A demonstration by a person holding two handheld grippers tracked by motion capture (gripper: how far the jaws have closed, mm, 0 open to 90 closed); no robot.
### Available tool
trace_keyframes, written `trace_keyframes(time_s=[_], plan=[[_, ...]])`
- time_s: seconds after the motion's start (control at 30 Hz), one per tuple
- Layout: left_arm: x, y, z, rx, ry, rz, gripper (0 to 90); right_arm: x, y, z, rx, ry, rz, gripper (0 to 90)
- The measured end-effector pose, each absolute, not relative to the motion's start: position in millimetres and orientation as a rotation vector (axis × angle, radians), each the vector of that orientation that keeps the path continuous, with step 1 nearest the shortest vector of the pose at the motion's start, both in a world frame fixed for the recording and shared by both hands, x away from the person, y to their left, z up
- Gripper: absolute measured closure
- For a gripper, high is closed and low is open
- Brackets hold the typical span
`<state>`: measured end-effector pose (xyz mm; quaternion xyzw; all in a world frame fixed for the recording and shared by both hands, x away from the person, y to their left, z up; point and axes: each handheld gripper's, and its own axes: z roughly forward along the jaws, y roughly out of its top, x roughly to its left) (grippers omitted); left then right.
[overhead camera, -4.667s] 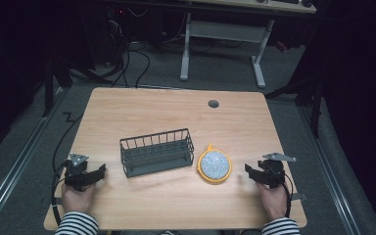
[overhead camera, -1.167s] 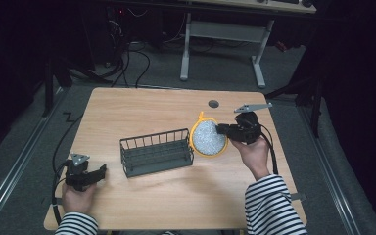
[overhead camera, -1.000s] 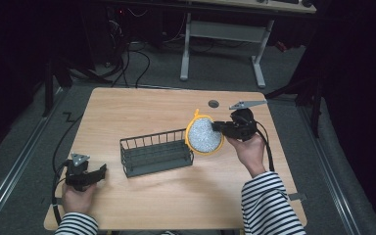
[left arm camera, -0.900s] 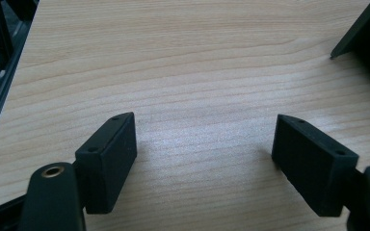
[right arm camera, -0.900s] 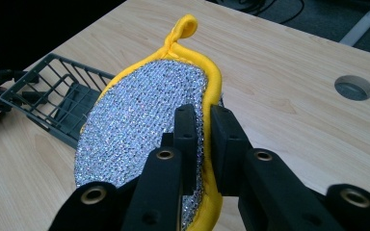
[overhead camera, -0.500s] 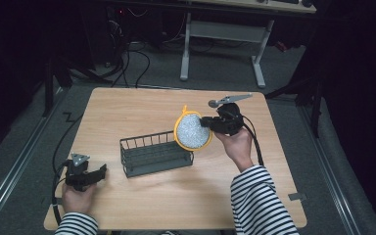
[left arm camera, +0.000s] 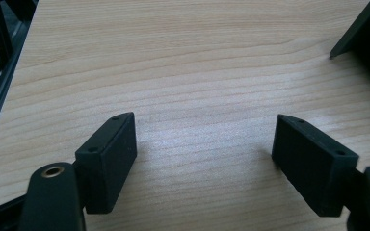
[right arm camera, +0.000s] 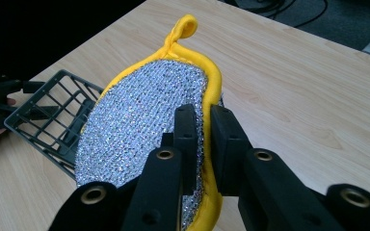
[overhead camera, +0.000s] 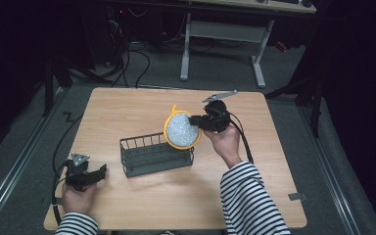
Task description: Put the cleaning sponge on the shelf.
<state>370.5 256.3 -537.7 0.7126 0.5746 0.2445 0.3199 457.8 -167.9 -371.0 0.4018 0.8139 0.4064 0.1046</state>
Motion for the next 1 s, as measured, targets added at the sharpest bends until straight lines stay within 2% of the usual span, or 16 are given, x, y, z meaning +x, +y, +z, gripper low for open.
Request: trace_keyframes(time_s=[0.4,1.0], plan=[[370.5,256.3,-537.7,1.874,1.509,0.642,24.2,468.4,-139.2,-387.1,1.188,2.434,1.179,82.2],[370.5,256.2,-537.8,1.874,1.508,0.642,24.2,469.7,-127.5,-405.8,1.169,2.453,1.151,81.9]])
